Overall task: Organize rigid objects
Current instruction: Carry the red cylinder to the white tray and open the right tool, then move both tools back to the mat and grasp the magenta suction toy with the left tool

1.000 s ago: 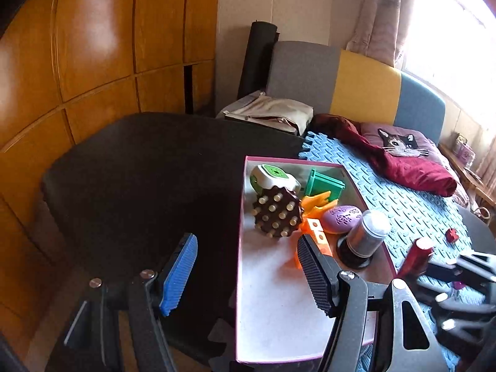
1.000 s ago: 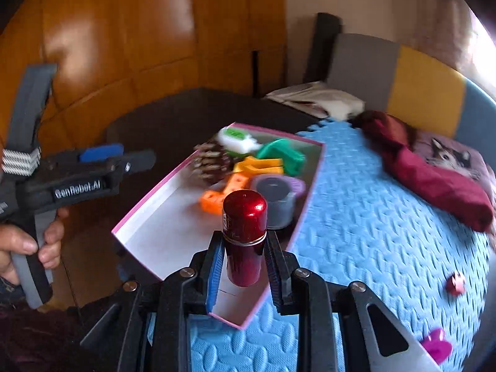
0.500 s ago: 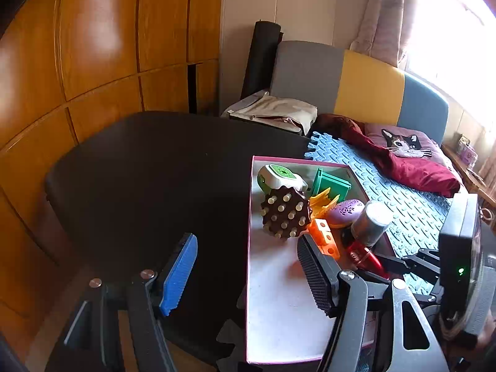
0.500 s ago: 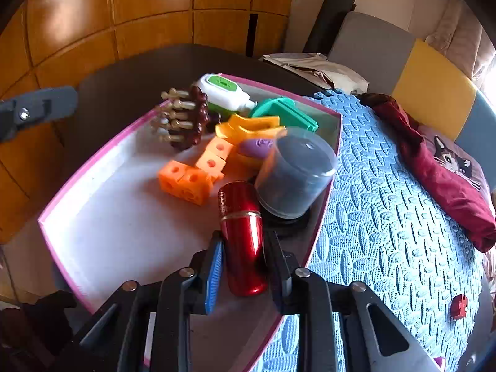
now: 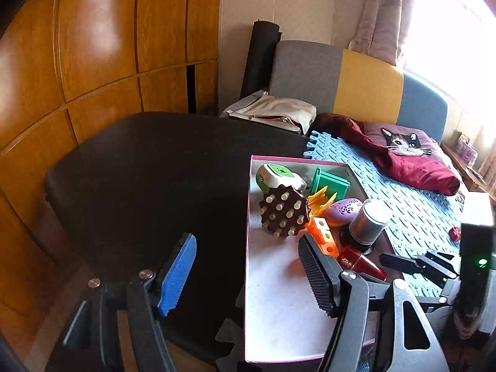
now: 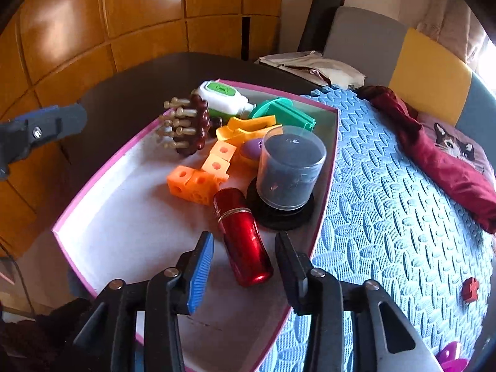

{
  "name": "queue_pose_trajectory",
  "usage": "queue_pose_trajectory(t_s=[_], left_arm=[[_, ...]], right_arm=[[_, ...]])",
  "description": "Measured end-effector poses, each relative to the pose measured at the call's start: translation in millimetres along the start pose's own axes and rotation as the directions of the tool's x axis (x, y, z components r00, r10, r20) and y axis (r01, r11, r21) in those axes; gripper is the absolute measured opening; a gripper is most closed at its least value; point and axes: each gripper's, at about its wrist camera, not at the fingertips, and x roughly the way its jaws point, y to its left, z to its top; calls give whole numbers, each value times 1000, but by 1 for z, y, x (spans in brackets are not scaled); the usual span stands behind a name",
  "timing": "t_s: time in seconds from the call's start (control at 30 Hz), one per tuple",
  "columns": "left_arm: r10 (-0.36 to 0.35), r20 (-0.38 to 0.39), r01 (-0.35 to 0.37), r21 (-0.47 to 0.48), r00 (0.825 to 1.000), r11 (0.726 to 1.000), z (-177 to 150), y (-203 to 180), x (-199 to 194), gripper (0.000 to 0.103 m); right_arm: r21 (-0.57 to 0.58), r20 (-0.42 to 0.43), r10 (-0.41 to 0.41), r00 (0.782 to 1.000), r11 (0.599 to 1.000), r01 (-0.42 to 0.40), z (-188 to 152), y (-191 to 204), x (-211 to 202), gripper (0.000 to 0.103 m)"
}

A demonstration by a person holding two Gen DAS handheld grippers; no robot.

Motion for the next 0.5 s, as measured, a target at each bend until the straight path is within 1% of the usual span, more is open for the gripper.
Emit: queue_pose_trajectory(t_s=[0.13, 0.33, 0.4, 0.5], left_arm=[[-2, 7, 2, 7, 1000, 1000, 1, -2, -2, 70], [-14, 24, 13, 27, 1000, 1000, 3, -7, -7, 71], [-19, 30, 18, 34, 999, 999, 4, -10, -9, 72], [-29, 38, 27, 53, 999, 998, 6, -16, -12, 72]], right_arm=[[45, 22, 25, 999, 999, -26, -2, -7, -12, 46], [121, 93, 48, 994, 991, -60, -7, -23, -42, 52], [155, 117, 42, 992, 986, -60, -10, -34, -54, 52], [209, 149, -6, 989, 978, -26, -15, -57, -75, 52]])
